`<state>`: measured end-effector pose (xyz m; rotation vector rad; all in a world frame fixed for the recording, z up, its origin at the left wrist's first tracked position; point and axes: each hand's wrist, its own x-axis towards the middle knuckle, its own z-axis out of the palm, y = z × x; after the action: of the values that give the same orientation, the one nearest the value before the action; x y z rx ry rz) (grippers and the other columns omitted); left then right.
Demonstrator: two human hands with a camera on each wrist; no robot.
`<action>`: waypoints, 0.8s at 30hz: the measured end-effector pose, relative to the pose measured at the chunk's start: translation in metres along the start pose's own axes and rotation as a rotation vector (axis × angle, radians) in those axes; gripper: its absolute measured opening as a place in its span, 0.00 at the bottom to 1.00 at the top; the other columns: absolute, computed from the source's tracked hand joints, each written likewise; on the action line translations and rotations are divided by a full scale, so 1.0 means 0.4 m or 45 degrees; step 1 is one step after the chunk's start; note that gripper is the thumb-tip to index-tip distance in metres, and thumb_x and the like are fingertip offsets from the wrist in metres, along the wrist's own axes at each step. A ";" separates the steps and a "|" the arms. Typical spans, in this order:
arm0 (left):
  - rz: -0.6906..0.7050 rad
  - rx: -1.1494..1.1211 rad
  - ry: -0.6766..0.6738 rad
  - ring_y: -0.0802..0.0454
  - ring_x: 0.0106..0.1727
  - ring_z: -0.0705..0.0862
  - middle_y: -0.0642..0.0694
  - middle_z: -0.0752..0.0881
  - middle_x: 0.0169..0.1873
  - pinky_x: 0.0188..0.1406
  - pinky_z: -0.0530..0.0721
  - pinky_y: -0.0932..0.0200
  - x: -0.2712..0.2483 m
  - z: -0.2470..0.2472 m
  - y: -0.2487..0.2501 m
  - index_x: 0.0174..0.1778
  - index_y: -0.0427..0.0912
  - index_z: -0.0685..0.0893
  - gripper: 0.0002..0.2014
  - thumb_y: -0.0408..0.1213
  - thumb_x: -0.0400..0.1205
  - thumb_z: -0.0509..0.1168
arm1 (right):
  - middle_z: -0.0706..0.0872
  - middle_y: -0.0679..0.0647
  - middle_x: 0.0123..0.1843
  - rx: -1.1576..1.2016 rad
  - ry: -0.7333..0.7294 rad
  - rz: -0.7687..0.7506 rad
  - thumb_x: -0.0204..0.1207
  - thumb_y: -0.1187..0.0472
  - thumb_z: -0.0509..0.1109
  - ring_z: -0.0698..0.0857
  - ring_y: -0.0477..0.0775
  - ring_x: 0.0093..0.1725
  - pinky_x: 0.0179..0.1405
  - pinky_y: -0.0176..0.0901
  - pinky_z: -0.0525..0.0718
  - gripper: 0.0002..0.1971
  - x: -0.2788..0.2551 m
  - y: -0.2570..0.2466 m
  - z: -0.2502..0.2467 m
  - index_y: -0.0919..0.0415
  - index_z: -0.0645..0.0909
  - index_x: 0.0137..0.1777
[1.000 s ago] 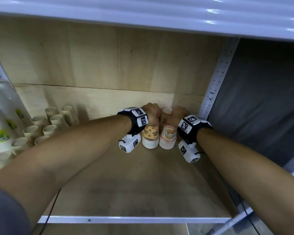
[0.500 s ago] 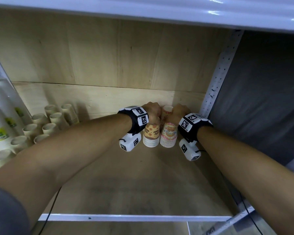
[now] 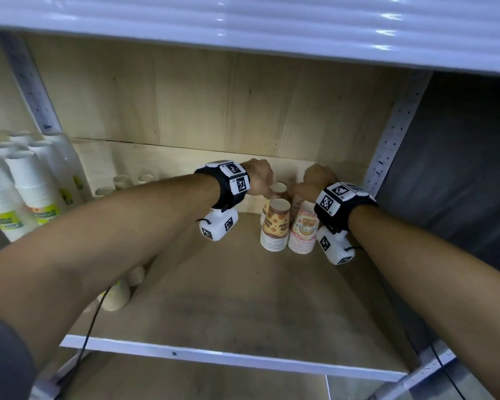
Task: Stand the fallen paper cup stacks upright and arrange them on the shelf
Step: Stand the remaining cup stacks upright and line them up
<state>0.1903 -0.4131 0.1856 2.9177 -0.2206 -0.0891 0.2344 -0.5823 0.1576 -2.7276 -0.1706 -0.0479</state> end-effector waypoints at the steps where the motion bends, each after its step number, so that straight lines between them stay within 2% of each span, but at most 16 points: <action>1: -0.012 0.005 0.013 0.43 0.60 0.82 0.40 0.83 0.64 0.58 0.82 0.51 -0.014 -0.016 -0.012 0.64 0.37 0.86 0.22 0.48 0.80 0.71 | 0.84 0.59 0.49 -0.012 -0.002 -0.026 0.54 0.31 0.69 0.85 0.60 0.45 0.36 0.42 0.78 0.34 -0.001 -0.017 -0.002 0.61 0.81 0.49; 2: -0.033 0.002 0.027 0.43 0.61 0.82 0.41 0.83 0.65 0.59 0.82 0.51 -0.027 -0.033 -0.024 0.65 0.38 0.85 0.22 0.48 0.80 0.72 | 0.85 0.59 0.49 -0.030 -0.008 -0.040 0.53 0.31 0.69 0.84 0.60 0.44 0.34 0.40 0.76 0.33 -0.003 -0.038 -0.005 0.60 0.80 0.47; 4: -0.073 -0.005 0.053 0.44 0.64 0.82 0.44 0.82 0.67 0.56 0.81 0.55 -0.058 -0.063 -0.048 0.67 0.40 0.84 0.22 0.46 0.80 0.72 | 0.85 0.59 0.49 -0.046 -0.019 -0.054 0.58 0.35 0.72 0.84 0.59 0.42 0.27 0.38 0.72 0.28 -0.006 -0.076 -0.003 0.60 0.79 0.44; 6: -0.108 -0.004 0.062 0.45 0.65 0.81 0.45 0.82 0.67 0.53 0.78 0.57 -0.086 -0.089 -0.066 0.68 0.41 0.83 0.22 0.46 0.81 0.72 | 0.85 0.58 0.46 -0.040 -0.009 -0.052 0.62 0.39 0.75 0.84 0.58 0.40 0.25 0.37 0.69 0.25 -0.008 -0.109 0.002 0.62 0.81 0.46; 8: -0.151 0.004 0.072 0.45 0.65 0.82 0.45 0.82 0.66 0.51 0.77 0.56 -0.119 -0.112 -0.094 0.68 0.41 0.84 0.22 0.47 0.80 0.72 | 0.85 0.56 0.44 -0.065 0.006 -0.072 0.65 0.39 0.76 0.83 0.57 0.39 0.25 0.36 0.70 0.26 -0.021 -0.148 0.012 0.63 0.83 0.49; 13: -0.224 0.041 0.095 0.47 0.60 0.81 0.45 0.82 0.66 0.50 0.77 0.56 -0.189 -0.152 -0.158 0.64 0.40 0.86 0.20 0.47 0.79 0.72 | 0.87 0.59 0.56 -0.134 0.001 -0.152 0.61 0.33 0.76 0.86 0.60 0.50 0.35 0.41 0.75 0.34 -0.046 -0.234 0.042 0.61 0.83 0.57; 17: -0.294 0.136 0.095 0.46 0.60 0.80 0.42 0.80 0.69 0.55 0.78 0.54 -0.254 -0.169 -0.205 0.66 0.38 0.85 0.21 0.48 0.82 0.69 | 0.86 0.57 0.58 -0.071 -0.035 -0.282 0.63 0.35 0.76 0.84 0.59 0.55 0.47 0.46 0.83 0.30 -0.082 -0.316 0.056 0.60 0.85 0.56; 20: -0.359 0.212 0.061 0.49 0.54 0.76 0.40 0.78 0.71 0.44 0.77 0.59 -0.307 -0.176 -0.248 0.68 0.36 0.83 0.23 0.49 0.83 0.67 | 0.88 0.58 0.56 -0.037 -0.087 -0.411 0.68 0.39 0.76 0.85 0.59 0.57 0.56 0.51 0.85 0.28 -0.129 -0.395 0.076 0.63 0.86 0.57; 22: -0.406 0.246 0.006 0.49 0.52 0.78 0.38 0.78 0.71 0.31 0.76 0.65 -0.346 -0.179 -0.281 0.68 0.36 0.83 0.24 0.50 0.83 0.67 | 0.88 0.58 0.55 -0.009 -0.121 -0.498 0.67 0.40 0.77 0.85 0.59 0.56 0.56 0.51 0.86 0.26 -0.164 -0.449 0.093 0.62 0.87 0.55; 24: -0.442 0.274 -0.051 0.47 0.54 0.82 0.38 0.80 0.68 0.24 0.76 0.69 -0.388 -0.178 -0.316 0.67 0.36 0.84 0.23 0.49 0.83 0.67 | 0.88 0.58 0.54 0.023 -0.160 -0.574 0.67 0.42 0.77 0.86 0.59 0.54 0.53 0.50 0.87 0.24 -0.198 -0.498 0.114 0.61 0.87 0.54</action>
<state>0.0604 -0.2521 0.2346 3.1382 0.2911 -0.1892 0.1309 -0.3917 0.1895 -2.6194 -0.8128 -0.0019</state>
